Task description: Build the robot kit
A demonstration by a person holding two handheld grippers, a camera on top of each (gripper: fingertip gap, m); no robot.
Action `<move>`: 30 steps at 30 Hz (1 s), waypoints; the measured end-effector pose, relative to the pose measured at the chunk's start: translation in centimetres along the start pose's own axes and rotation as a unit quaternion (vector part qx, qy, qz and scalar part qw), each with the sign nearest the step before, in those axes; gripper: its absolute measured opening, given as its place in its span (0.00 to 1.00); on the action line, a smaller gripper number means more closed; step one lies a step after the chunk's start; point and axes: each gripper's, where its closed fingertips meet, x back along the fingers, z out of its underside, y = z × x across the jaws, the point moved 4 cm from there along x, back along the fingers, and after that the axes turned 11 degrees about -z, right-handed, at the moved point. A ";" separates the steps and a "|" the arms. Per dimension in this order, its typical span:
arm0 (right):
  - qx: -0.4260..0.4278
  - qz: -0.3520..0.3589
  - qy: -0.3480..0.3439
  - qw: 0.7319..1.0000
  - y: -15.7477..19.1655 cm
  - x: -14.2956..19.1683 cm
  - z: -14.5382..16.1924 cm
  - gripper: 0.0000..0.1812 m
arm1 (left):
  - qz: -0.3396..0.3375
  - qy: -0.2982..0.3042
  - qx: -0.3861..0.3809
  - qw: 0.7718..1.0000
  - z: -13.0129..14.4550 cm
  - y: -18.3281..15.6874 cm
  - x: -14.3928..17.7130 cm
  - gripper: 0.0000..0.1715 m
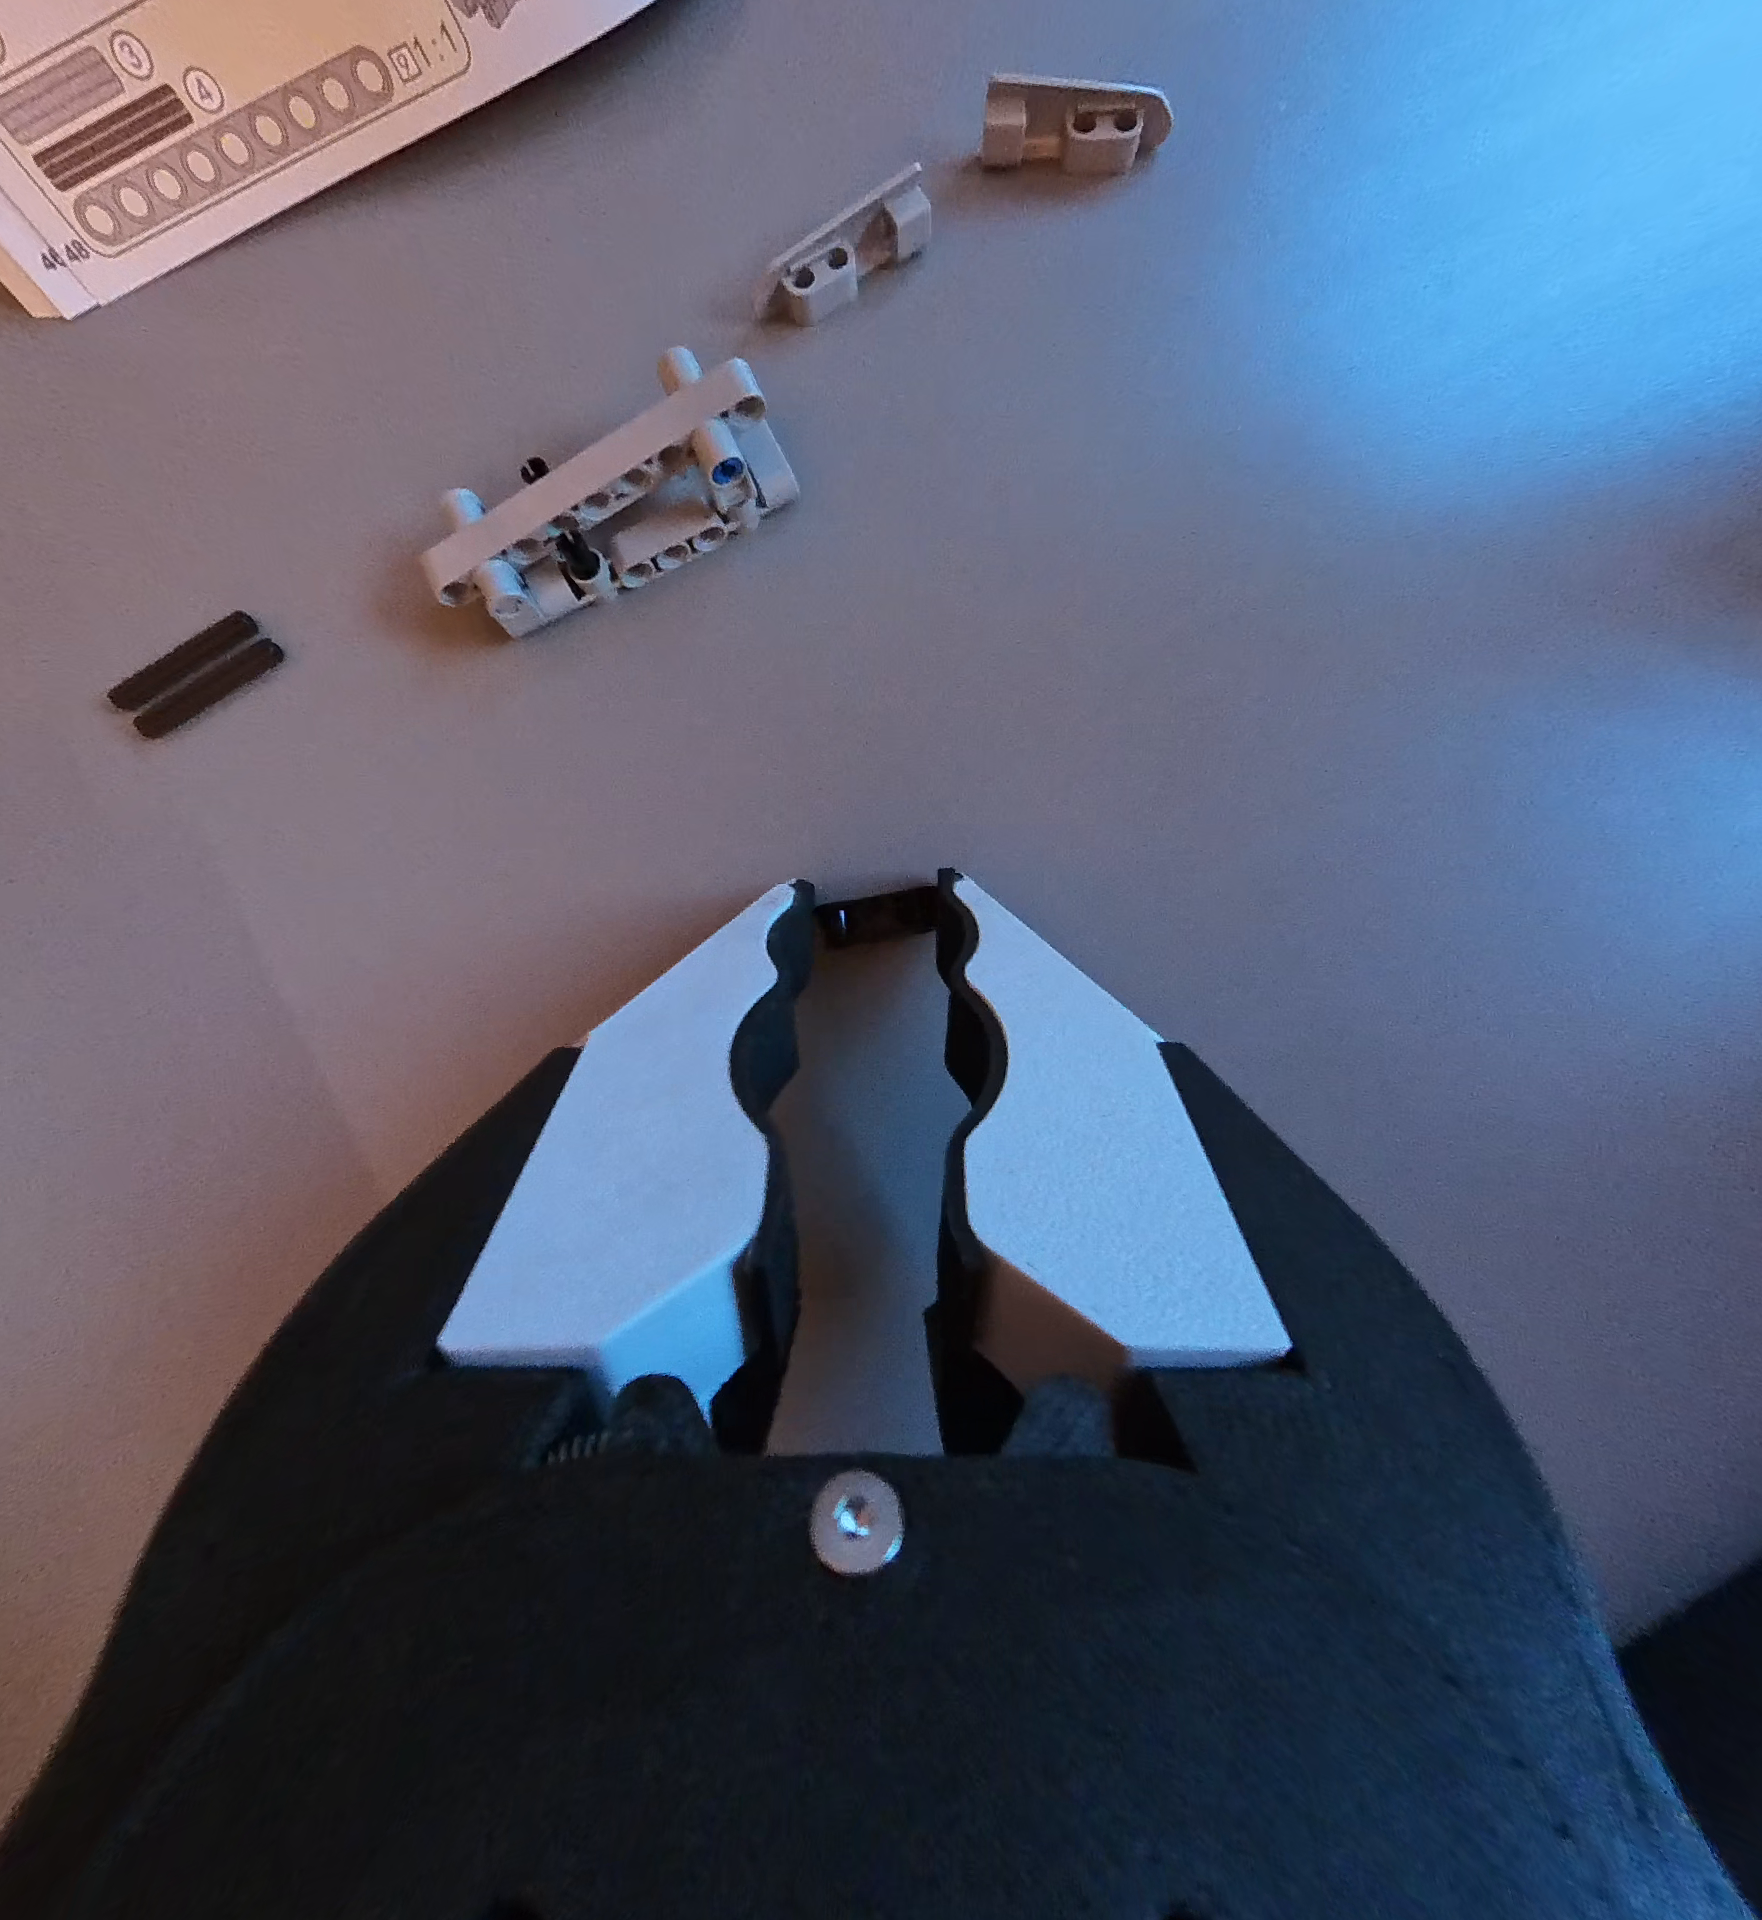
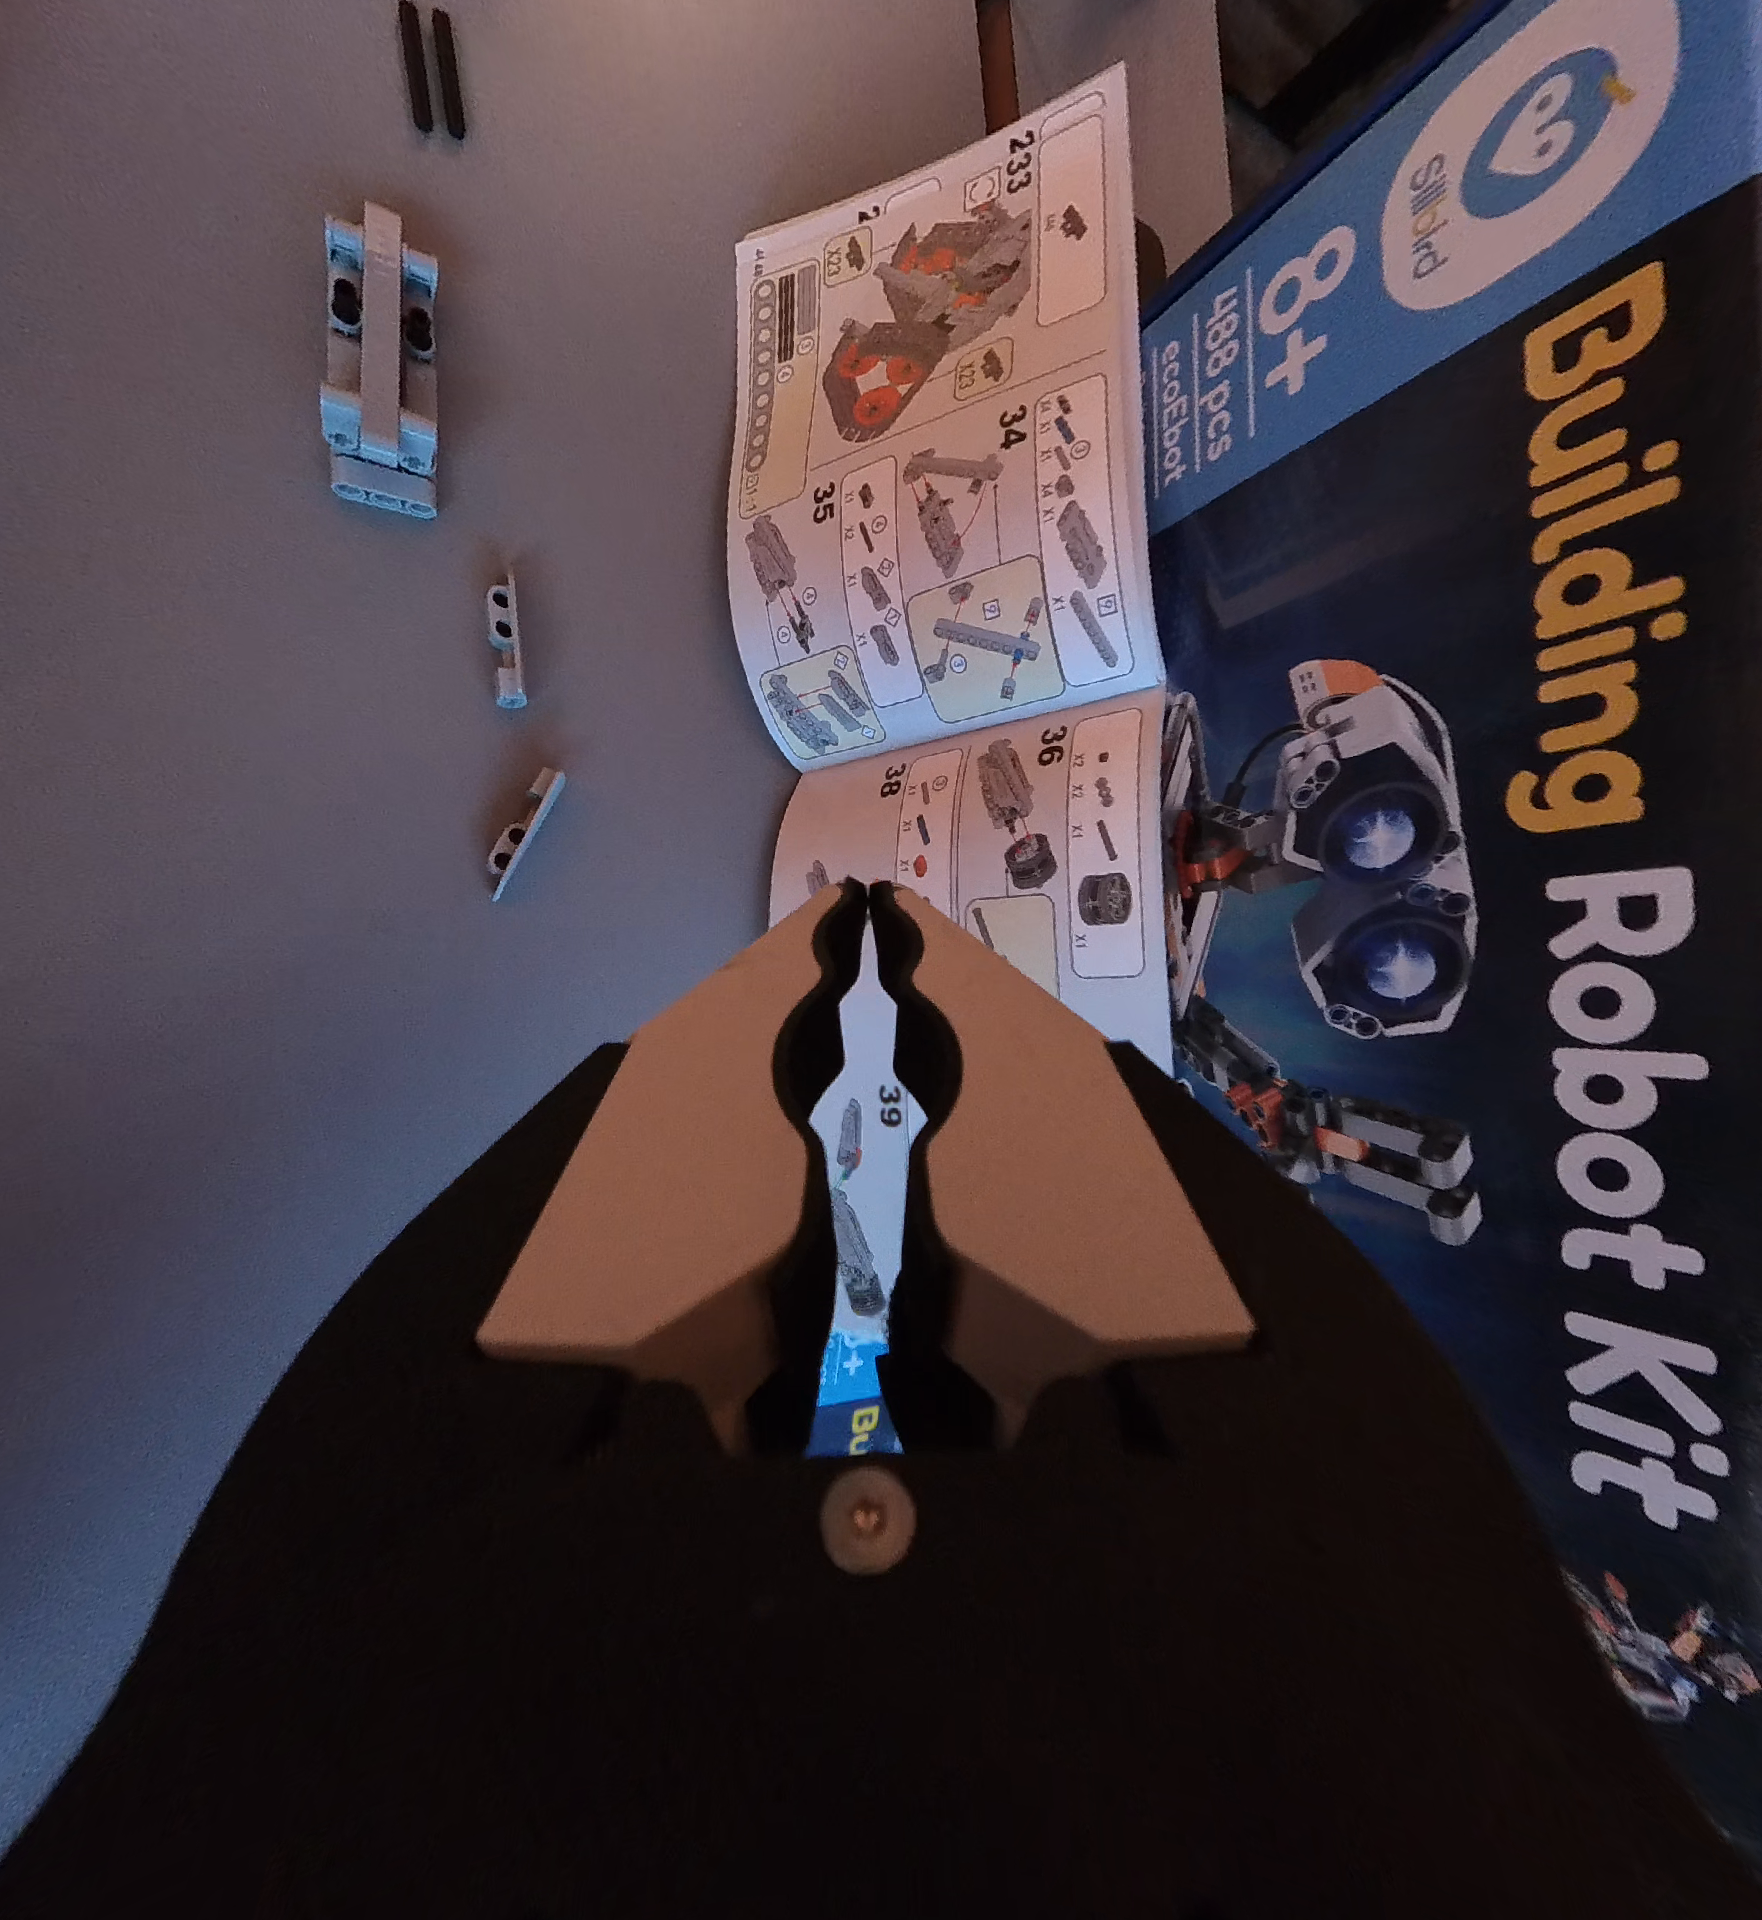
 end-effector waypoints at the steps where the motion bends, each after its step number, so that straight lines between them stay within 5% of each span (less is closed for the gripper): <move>1: 0.002 -0.002 0.001 1.000 0.1 -0.2 0.0 0.01 | 0.003 -0.003 0.001 1.000 0.0 0.0 0.0 0.12; 8: -0.002 -0.015 0.011 1.000 0.3 -1.2 0.3 0.01 | 0.032 -0.053 0.010 0.998 -0.8 0.0 0.5 0.12; 18: -0.079 -0.041 -0.073 0.993 -0.4 -1.1 -0.5 0.02 | 0.032 -0.168 -0.024 0.985 -3.2 -0.4 2.7 0.12; 24: -0.133 -0.106 -0.154 0.973 0.3 -1.1 -2.5 0.03 | -0.009 -0.201 -0.072 0.977 -3.6 0.2 3.5 0.12; 30: -0.231 -0.162 -0.201 0.938 0.8 -0.7 -2.6 0.11 | 0.020 -0.220 -0.088 0.971 -3.7 -0.5 4.1 0.12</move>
